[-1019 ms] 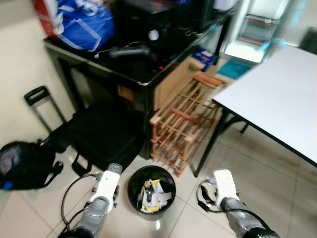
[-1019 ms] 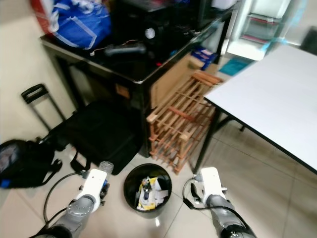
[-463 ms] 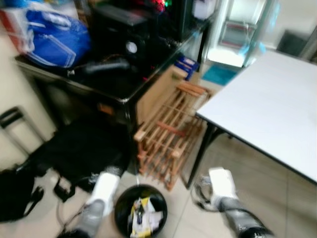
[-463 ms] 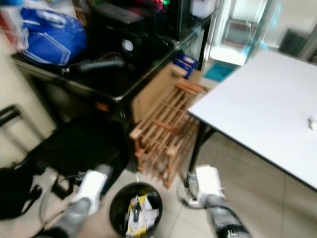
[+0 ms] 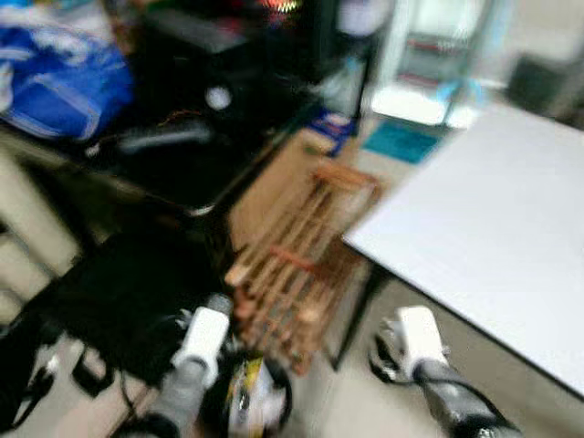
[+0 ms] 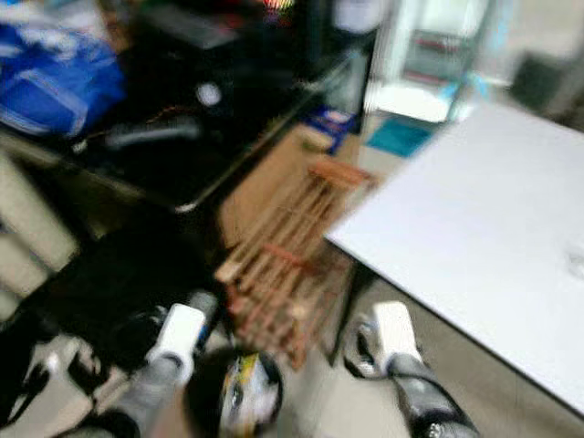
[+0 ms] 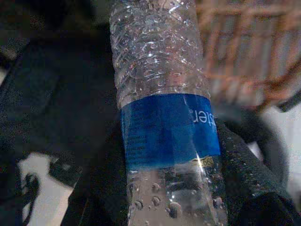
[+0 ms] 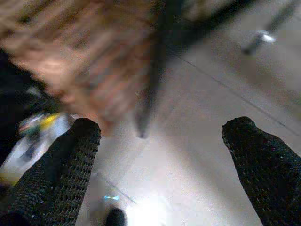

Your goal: Picking trash to rubbish bin

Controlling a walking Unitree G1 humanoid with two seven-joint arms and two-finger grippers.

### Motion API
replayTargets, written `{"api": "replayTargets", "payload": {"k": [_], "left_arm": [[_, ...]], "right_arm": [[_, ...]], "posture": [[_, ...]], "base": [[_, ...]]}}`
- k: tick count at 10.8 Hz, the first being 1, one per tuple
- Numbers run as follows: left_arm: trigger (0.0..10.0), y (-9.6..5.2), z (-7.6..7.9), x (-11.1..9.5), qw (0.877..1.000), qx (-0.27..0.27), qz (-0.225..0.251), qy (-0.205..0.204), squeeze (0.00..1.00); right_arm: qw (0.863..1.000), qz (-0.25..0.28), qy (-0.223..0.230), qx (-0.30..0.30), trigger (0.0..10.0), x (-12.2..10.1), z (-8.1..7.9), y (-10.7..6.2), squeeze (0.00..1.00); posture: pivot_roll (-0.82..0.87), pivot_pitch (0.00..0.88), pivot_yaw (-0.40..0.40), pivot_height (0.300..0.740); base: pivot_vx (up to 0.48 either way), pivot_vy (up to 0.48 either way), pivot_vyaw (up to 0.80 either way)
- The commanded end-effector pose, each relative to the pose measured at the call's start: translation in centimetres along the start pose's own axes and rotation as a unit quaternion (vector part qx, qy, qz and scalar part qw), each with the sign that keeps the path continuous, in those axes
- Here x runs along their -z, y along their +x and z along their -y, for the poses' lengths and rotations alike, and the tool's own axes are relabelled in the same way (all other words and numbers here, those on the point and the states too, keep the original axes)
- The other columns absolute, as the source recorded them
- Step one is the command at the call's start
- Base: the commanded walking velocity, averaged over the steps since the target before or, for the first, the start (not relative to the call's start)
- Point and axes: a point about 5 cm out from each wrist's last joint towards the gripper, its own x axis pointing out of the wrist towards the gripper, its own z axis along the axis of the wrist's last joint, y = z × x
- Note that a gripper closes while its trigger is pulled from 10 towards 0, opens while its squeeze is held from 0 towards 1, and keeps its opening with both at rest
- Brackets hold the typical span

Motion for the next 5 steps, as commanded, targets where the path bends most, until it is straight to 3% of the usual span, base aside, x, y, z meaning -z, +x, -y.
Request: {"api": "replayTargets", "payload": {"k": [1, 5], "left_arm": [[10.0, -0.2, 0.26, 0.71, 1.0, 0.0, -0.013, -0.007, 0.0], [10.0, -0.27, 0.22, 0.91, 1.0, -0.001, -0.014, -0.006, 0.0]], "right_arm": [[1.0, -0.011, -0.002, 0.0, 10.0, 0.77, 0.09, -0.22, 0.0], [1.0, -0.011, -0.002, -0.001, 10.0, 0.74, 0.02, -0.2, 0.0]], "posture": [[-0.02, 0.054, 0.014, 0.74], [-0.02, 0.049, 0.015, 0.74]], "base": [[0.0, 0.0, 0.0], [0.0, 0.0, 0.0]]}}
